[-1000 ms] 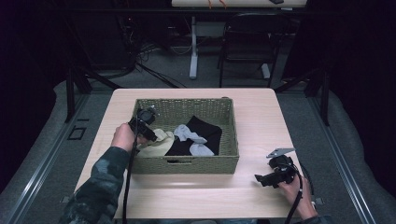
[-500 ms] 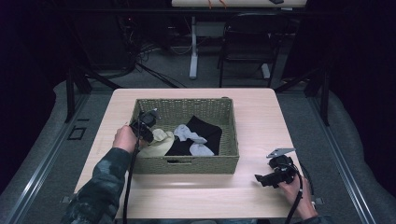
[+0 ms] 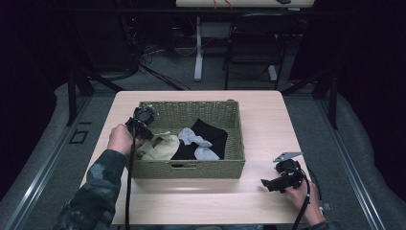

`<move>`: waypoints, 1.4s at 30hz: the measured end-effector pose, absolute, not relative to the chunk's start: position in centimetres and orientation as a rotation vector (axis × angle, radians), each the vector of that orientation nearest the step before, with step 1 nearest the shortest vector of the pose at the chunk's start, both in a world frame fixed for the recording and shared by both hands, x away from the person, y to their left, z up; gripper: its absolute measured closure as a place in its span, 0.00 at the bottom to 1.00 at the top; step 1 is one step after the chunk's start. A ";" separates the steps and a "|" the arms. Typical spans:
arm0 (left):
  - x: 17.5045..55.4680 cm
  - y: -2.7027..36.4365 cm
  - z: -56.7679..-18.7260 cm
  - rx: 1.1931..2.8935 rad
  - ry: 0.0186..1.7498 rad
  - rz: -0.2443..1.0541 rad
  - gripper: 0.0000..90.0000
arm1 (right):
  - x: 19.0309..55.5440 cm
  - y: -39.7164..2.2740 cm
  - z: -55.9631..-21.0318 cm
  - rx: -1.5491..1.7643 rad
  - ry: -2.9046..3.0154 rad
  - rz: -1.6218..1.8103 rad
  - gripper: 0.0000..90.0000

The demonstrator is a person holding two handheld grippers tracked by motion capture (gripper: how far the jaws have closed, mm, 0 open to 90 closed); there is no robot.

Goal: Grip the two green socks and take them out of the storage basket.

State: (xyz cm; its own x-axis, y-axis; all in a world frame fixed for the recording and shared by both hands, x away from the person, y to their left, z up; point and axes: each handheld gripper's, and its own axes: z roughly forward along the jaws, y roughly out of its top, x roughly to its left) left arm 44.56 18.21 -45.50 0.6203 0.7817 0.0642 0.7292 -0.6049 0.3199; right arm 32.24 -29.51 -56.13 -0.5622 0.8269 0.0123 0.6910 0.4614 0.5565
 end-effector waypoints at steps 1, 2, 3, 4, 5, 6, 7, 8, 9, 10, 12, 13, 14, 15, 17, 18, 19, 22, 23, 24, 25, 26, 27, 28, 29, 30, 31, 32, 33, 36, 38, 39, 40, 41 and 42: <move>44.5 18.2 -45.2 2.582 1.226 0.300 0.98 | 32.2 -29.5 -56.1 1.305 2.453 0.754 0.02; 44.4 18.3 -44.9 2.577 1.225 0.304 0.98 | 32.2 -29.5 -56.1 1.306 2.452 0.754 0.02; 44.3 18.3 -44.4 2.576 1.219 0.315 0.98 | 32.2 -29.5 -56.1 1.306 2.452 0.754 0.02; 44.3 18.3 -44.2 2.573 1.215 0.322 0.98 | 32.2 -29.5 -56.1 1.305 2.452 0.754 0.02; 44.2 18.3 -43.9 2.572 1.211 0.328 0.98 | 32.2 -29.5 -56.1 1.305 2.453 0.755 0.02; 44.2 18.3 -43.6 2.569 1.207 0.333 0.98 | 32.2 -29.5 -56.1 1.305 2.453 0.754 0.02; 44.1 18.3 -43.2 2.568 1.199 0.340 0.98 | 32.2 -29.5 -56.1 1.304 2.453 0.755 0.02; 44.1 18.3 -43.0 2.565 1.197 0.346 0.98 | 32.2 -29.5 -56.1 1.302 2.453 0.755 0.02; 44.0 18.4 -42.7 2.558 1.193 0.342 0.98 | 32.2 -29.5 -56.1 1.299 2.453 0.745 0.02; 44.0 18.4 -42.4 2.557 1.191 0.349 0.98 | 32.2 -29.5 -56.1 1.302 2.454 0.756 0.02; 44.0 18.4 -41.9 2.551 1.186 0.358 0.98 | 32.2 -29.5 -56.1 1.301 2.454 0.755 0.02; 44.0 18.5 -41.6 2.546 1.185 0.359 0.98 | 32.2 -29.5 -56.1 1.303 2.451 0.757 0.02; 44.0 18.5 -41.4 2.542 1.183 0.367 0.98 | 32.2 -29.5 -56.1 1.303 2.451 0.757 0.02; 43.9 18.5 -41.1 2.536 1.187 0.368 0.98 | 32.2 -29.5 -56.2 1.303 2.451 0.757 0.02; 43.9 18.6 -40.7 2.532 1.186 0.365 0.98 | 32.2 -29.5 -56.2 1.304 2.451 0.757 0.02; 43.8 18.7 -40.4 2.527 1.183 0.375 0.98 | 32.2 -29.5 -56.2 1.304 2.450 0.756 0.02; 43.8 18.8 -40.2 2.522 1.182 0.369 0.98 | 32.2 -29.5 -56.1 1.304 2.451 0.756 0.02; 43.8 19.0 -39.4 2.507 1.182 0.360 0.98 | 32.3 -29.5 -56.2 1.301 2.452 0.744 0.02; 43.9 19.0 -39.1 2.505 1.178 0.366 0.98 | 32.3 -29.5 -56.2 1.300 2.448 0.741 0.02; 43.9 19.0 -39.1 2.505 1.178 0.366 0.98 | 32.3 -29.5 -56.2 1.300 2.448 0.741 0.02; 43.9 18.9 -38.9 2.504 1.180 0.371 0.98 | 32.3 -29.5 -56.1 1.299 2.451 0.740 0.02; 43.9 18.9 -38.7 2.503 1.173 0.377 0.98 | 32.3 -29.5 -56.2 1.298 2.450 0.740 0.02; 43.9 18.9 -38.4 2.504 1.167 0.385 0.98 | 32.3 -29.4 -56.2 1.300 2.449 0.745 0.02; 43.8 18.8 -38.2 2.502 1.166 0.389 0.98 | 32.2 -29.4 -56.1 1.299 2.448 0.745 0.02; 43.8 18.8 -37.9 2.497 1.164 0.392 0.98 | 32.3 -29.5 -56.1 1.299 2.451 0.745 0.02; 43.8 18.8 -37.7 2.493 1.158 0.395 0.98 | 32.3 -29.5 -56.1 1.300 2.451 0.744 0.02; 43.8 18.8 -37.4 2.490 1.153 0.399 0.98 | 32.3 -29.5 -56.1 1.301 2.451 0.744 0.02; 43.8 18.8 -37.1 2.482 1.152 0.403 0.98 | 32.3 -29.5 -56.1 1.299 2.453 0.742 0.02; 43.8 18.9 -36.8 2.476 1.151 0.403 0.98 | 32.3 -29.5 -56.2 1.300 2.451 0.744 0.02; 43.8 18.9 -36.0 2.462 1.146 0.424 0.98 | 32.3 -29.5 -56.1 1.297 2.453 0.742 0.02; 43.8 18.9 -35.5 2.456 1.142 0.435 0.98 | 32.3 -29.5 -56.1 1.298 2.452 0.741 0.02; 43.8 18.9 -35.1 2.454 1.140 0.436 0.98 | 32.3 -29.5 -56.1 1.299 2.450 0.741 0.02; 43.7 18.9 -34.9 2.452 1.137 0.442 0.98 | 32.3 -29.5 -56.1 1.298 2.450 0.740 0.02; 43.7 18.9 -34.6 2.450 1.135 0.450 0.98 | 32.3 -29.4 -56.1 1.299 2.449 0.743 0.02; 43.7 18.9 -34.3 2.449 1.132 0.452 0.98 | 32.3 -29.4 -56.1 1.299 2.448 0.744 0.02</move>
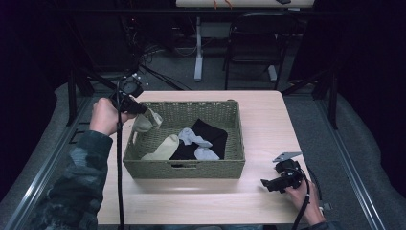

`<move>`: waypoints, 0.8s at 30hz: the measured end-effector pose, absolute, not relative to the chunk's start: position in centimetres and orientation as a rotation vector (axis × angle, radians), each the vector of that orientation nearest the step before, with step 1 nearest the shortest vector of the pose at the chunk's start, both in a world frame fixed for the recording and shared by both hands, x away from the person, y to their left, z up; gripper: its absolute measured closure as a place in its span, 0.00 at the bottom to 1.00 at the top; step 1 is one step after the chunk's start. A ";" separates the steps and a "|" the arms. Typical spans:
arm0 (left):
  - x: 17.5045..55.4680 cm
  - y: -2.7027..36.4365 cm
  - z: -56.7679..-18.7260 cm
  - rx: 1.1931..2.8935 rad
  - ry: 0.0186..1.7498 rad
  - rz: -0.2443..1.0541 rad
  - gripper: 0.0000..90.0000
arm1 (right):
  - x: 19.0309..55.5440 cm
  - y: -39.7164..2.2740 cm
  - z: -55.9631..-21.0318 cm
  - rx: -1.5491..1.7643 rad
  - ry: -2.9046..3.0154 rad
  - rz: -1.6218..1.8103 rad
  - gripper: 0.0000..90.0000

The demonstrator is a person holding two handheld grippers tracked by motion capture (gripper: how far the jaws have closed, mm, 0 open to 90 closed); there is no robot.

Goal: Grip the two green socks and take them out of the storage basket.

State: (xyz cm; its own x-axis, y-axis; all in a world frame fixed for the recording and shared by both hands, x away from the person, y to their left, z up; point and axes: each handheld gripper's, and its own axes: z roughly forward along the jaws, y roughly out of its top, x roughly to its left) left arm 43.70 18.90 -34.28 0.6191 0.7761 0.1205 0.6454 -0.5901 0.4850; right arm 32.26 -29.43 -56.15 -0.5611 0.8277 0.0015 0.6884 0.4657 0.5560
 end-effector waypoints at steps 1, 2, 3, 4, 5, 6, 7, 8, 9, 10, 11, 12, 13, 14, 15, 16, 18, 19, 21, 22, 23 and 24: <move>43.7 18.9 -34.0 2.441 1.130 0.462 0.98 | 32.3 -29.4 -56.1 1.299 2.449 0.745 0.02; 43.7 18.9 -33.7 2.443 1.131 0.467 0.98 | 32.3 -29.4 -56.1 1.299 2.449 0.744 0.02; 43.7 18.9 -33.5 2.435 1.132 0.472 0.98 | 32.3 -29.4 -56.2 1.300 2.447 0.745 0.02; 43.6 19.0 -33.3 2.433 1.129 0.477 0.98 | 32.3 -29.4 -56.2 1.303 2.444 0.748 0.02; 43.6 19.0 -33.0 2.429 1.134 0.491 0.98 | 32.3 -29.4 -56.2 1.302 2.447 0.744 0.02; 43.6 19.0 -32.7 2.423 1.136 0.510 0.98 | 32.3 -29.4 -56.2 1.302 2.451 0.748 0.02; 43.6 19.1 -32.5 2.424 1.132 0.510 0.98 | 32.3 -29.4 -56.2 1.303 2.449 0.751 0.02; 43.6 19.2 -32.3 2.415 1.135 0.516 0.98 | 32.3 -29.4 -56.2 1.302 2.449 0.751 0.02; 43.6 19.3 -31.9 2.408 1.134 0.525 0.98 | 32.3 -29.4 -56.2 1.300 2.452 0.751 0.02; 43.6 19.4 -31.8 2.400 1.137 0.527 0.98 | 32.3 -29.3 -56.1 1.299 2.450 0.748 0.02; 43.5 19.5 -31.6 2.401 1.137 0.529 0.98 | 32.3 -29.3 -56.1 1.294 2.457 0.748 0.02; 43.5 19.8 -31.3 2.394 1.139 0.537 0.98 | 32.3 -29.3 -56.1 1.294 2.453 0.751 0.02; 43.4 19.9 -31.2 2.392 1.142 0.541 0.98 | 32.3 -29.3 -56.1 1.286 2.458 0.726 0.02; 43.4 20.1 -31.0 2.388 1.144 0.548 0.98 | 32.3 -29.3 -56.1 1.291 2.457 0.737 0.02; 43.3 20.2 -30.8 2.380 1.149 0.554 0.98 | 32.3 -29.3 -56.1 1.292 2.460 0.742 0.02; 43.2 20.4 -30.6 2.373 1.153 0.558 0.98 | 32.4 -29.3 -56.1 1.291 2.461 0.738 0.02; 43.2 20.6 -30.5 2.370 1.156 0.563 0.98 | 32.4 -29.4 -56.2 1.292 2.463 0.738 0.02; 43.1 21.1 -30.2 2.357 1.166 0.573 0.98 | 32.4 -29.4 -56.2 1.294 2.462 0.739 0.02; 43.0 21.7 -30.0 2.354 1.176 0.582 0.98 | 32.4 -29.4 -56.2 1.295 2.461 0.739 0.02; 42.9 21.9 -29.9 2.347 1.181 0.585 0.98 | 32.4 -29.4 -56.2 1.295 2.455 0.736 0.02; 42.9 22.2 -29.9 2.343 1.189 0.583 0.98 | 32.3 -29.4 -56.2 1.297 2.455 0.741 0.02; 42.8 22.5 -29.9 2.344 1.192 0.587 0.98 | 32.3 -29.4 -56.2 1.298 2.452 0.741 0.02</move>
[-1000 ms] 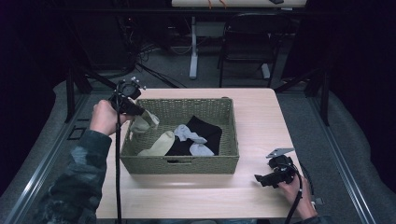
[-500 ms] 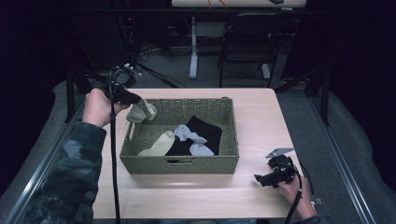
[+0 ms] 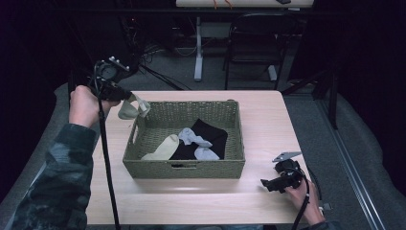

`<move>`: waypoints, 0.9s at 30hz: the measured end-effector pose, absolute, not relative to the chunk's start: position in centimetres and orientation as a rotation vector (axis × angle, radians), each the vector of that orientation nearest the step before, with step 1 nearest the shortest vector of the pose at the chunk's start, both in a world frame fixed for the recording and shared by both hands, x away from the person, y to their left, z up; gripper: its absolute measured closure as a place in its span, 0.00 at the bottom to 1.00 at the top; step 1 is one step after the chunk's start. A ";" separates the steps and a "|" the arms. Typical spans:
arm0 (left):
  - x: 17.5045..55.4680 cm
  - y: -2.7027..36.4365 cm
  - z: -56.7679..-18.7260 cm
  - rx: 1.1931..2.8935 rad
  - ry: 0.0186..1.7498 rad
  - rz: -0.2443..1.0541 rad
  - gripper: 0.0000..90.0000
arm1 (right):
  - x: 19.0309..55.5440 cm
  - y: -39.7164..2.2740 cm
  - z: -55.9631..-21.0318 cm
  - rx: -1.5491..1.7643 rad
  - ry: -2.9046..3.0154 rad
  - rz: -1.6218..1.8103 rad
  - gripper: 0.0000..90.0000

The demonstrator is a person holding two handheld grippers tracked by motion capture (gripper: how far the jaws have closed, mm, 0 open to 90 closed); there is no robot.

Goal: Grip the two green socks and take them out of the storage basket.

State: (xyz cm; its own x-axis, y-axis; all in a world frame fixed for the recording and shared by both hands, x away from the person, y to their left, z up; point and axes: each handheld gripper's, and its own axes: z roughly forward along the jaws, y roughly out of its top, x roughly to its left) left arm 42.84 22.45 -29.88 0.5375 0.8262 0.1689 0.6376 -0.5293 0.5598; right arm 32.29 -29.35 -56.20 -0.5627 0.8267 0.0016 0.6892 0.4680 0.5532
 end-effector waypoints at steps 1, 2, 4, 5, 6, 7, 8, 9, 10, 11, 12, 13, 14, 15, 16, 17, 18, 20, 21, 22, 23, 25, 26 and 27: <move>42.8 22.7 -29.9 2.339 1.197 0.588 0.98 | 32.3 -29.4 -56.2 1.298 2.452 0.740 0.02; 42.7 23.0 -29.9 2.330 1.205 0.590 0.98 | 32.3 -29.4 -56.2 1.298 2.453 0.741 0.02; 42.6 23.7 -29.9 2.319 1.222 0.591 0.98 | 32.3 -29.4 -56.2 1.300 2.451 0.737 0.02; 42.6 24.0 -29.9 2.320 1.231 0.586 0.98 | 32.3 -29.4 -56.2 1.300 2.452 0.736 0.02; 42.5 24.3 -30.0 2.315 1.238 0.588 0.98 | 32.3 -29.3 -56.2 1.300 2.454 0.740 0.02; 42.5 24.6 -30.0 2.312 1.244 0.590 0.98 | 32.3 -29.3 -56.2 1.303 2.456 0.748 0.02; 42.4 25.0 -30.0 2.305 1.253 0.589 0.98 | 32.3 -29.3 -56.2 1.300 2.454 0.743 0.02; 42.3 25.3 -30.0 2.300 1.260 0.594 0.98 | 32.3 -29.3 -56.2 1.302 2.455 0.749 0.02; 42.3 25.6 -30.1 2.292 1.269 0.593 0.98 | 32.3 -29.3 -56.2 1.302 2.460 0.745 0.02; 42.3 26.0 -30.1 2.294 1.278 0.587 0.98 | 32.3 -29.3 -56.3 1.302 2.457 0.740 0.02; 42.2 26.3 -30.2 2.289 1.288 0.592 0.98 | 32.3 -29.3 -56.2 1.302 2.457 0.736 0.02; 42.2 26.7 -30.3 2.284 1.297 0.588 0.98 | 32.3 -29.3 -56.2 1.303 2.456 0.737 0.02; 42.2 27.0 -30.4 2.285 1.305 0.585 0.98 | 32.3 -29.3 -56.2 1.303 2.456 0.736 0.02; 42.2 27.3 -30.5 2.277 1.314 0.588 0.98 | 32.3 -29.3 -56.2 1.303 2.456 0.739 0.02; 42.1 27.6 -30.6 2.271 1.322 0.592 0.98 | 32.3 -29.3 -56.2 1.303 2.456 0.741 0.02; 42.1 27.9 -30.7 2.273 1.329 0.584 0.98 | 32.3 -29.3 -56.2 1.302 2.458 0.737 0.02; 42.1 28.3 -30.9 2.270 1.336 0.584 0.98 | 32.3 -29.3 -56.2 1.302 2.459 0.737 0.02; 42.1 28.8 -31.3 2.256 1.359 0.577 0.98 | 32.3 -29.3 -56.2 1.302 2.459 0.736 0.02; 42.1 29.1 -31.5 2.255 1.368 0.573 0.98 | 32.3 -29.3 -56.2 1.303 2.458 0.735 0.02; 42.1 29.4 -31.8 2.249 1.378 0.572 0.98 | 32.3 -29.3 -56.2 1.304 2.456 0.737 0.02; 42.1 29.7 -32.0 2.246 1.388 0.568 0.98 | 32.3 -29.3 -56.2 1.303 2.456 0.736 0.02; 42.0 30.2 -32.6 2.235 1.402 0.565 0.98 | 32.3 -29.3 -56.3 1.302 2.458 0.735 0.02; 42.0 30.5 -32.9 2.235 1.410 0.561 0.98 | 32.3 -29.3 -56.3 1.302 2.458 0.734 0.02; 41.9 30.7 -33.2 2.231 1.419 0.557 0.98 | 32.3 -29.3 -56.3 1.303 2.458 0.734 0.02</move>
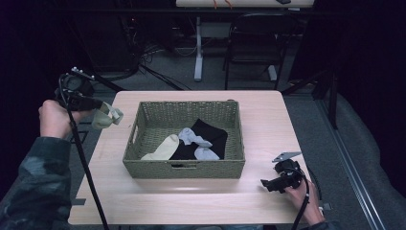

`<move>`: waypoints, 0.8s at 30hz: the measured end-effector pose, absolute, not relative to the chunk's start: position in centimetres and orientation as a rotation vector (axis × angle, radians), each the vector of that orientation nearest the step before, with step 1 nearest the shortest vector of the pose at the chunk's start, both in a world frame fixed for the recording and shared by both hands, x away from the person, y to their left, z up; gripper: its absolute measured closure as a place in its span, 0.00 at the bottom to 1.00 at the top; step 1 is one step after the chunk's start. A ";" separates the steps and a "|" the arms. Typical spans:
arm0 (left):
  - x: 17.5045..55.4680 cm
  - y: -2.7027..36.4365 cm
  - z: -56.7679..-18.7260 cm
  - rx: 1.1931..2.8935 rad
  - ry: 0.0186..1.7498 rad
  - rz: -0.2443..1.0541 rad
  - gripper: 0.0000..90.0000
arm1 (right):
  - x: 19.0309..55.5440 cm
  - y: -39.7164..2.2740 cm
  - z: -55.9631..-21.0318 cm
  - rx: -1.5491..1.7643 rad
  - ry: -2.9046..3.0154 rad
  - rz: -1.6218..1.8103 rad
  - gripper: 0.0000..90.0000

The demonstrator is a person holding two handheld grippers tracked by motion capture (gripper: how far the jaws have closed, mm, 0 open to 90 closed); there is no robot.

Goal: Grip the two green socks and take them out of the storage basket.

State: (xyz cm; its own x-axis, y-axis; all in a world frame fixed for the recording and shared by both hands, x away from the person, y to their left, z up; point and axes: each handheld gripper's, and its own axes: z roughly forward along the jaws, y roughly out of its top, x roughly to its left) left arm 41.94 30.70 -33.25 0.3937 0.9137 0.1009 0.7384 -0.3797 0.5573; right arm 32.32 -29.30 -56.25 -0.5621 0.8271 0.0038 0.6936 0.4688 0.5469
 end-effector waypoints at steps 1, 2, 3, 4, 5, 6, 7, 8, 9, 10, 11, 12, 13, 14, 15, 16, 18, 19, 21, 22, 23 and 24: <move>41.9 30.9 -33.6 2.227 1.426 0.551 0.98 | 32.3 -29.3 -56.2 1.304 2.456 0.736 0.02; 41.9 31.2 -34.0 2.223 1.437 0.543 0.98 | 32.3 -29.3 -56.2 1.302 2.458 0.735 0.02; 41.9 31.2 -34.0 2.223 1.437 0.543 0.98 | 32.4 -29.3 -56.3 1.302 2.459 0.735 0.02; 42.0 31.5 -34.8 2.225 1.450 0.526 0.98 | 32.4 -29.3 -56.3 1.302 2.460 0.732 0.02; 42.0 31.7 -35.2 2.223 1.453 0.516 0.98 | 32.3 -29.3 -56.3 1.304 2.457 0.733 0.02; 42.0 31.8 -35.6 2.220 1.461 0.510 0.98 | 32.3 -29.2 -56.2 1.306 2.458 0.732 0.02; 42.1 32.0 -36.1 2.217 1.468 0.503 0.98 | 32.3 -29.3 -56.2 1.303 2.456 0.734 0.02; 42.1 32.1 -36.5 2.215 1.475 0.494 0.98 | 32.3 -29.3 -56.3 1.304 2.457 0.733 0.02; 42.2 32.2 -37.0 2.212 1.479 0.482 0.98 | 32.3 -29.3 -56.3 1.303 2.457 0.728 0.02; 42.3 32.3 -37.5 2.207 1.487 0.471 0.98 | 32.3 -29.3 -56.2 1.306 2.459 0.730 0.02; 42.3 32.4 -38.0 2.208 1.492 0.463 0.98 | 32.3 -29.3 -56.3 1.303 2.458 0.731 0.02; 42.4 32.5 -38.6 2.199 1.498 0.453 0.98 | 32.3 -29.3 -56.2 1.303 2.458 0.733 0.02; 42.4 32.6 -39.1 2.202 1.504 0.443 0.98 | 32.3 -29.3 -56.3 1.303 2.457 0.734 0.02; 42.5 32.6 -39.5 2.202 1.512 0.430 0.98 | 32.3 -29.3 -56.3 1.303 2.458 0.731 0.02; 42.5 32.6 -39.5 2.202 1.512 0.430 0.98 | 32.3 -29.3 -56.2 1.303 2.459 0.721 0.02; 42.7 32.9 -40.4 2.196 1.525 0.412 0.98 | 32.4 -29.3 -56.3 1.302 2.460 0.715 0.02; 42.9 33.1 -41.3 2.202 1.533 0.397 0.98 | 32.4 -29.3 -56.4 1.302 2.470 0.713 0.02; 43.0 33.2 -41.8 2.206 1.545 0.393 0.98 | 32.4 -29.2 -56.4 1.304 2.476 0.723 0.02; 43.2 33.5 -43.0 2.200 1.563 0.364 0.98 | 32.4 -29.2 -56.4 1.298 2.478 0.716 0.02; 43.3 33.5 -43.6 2.201 1.573 0.356 0.98 | 32.4 -29.2 -56.3 1.295 2.477 0.719 0.02; 43.4 33.6 -44.3 2.203 1.576 0.340 0.98 | 32.3 -29.2 -56.3 1.295 2.477 0.722 0.02; 43.5 33.6 -44.9 2.195 1.581 0.321 0.98 | 32.4 -29.2 -56.3 1.296 2.478 0.721 0.02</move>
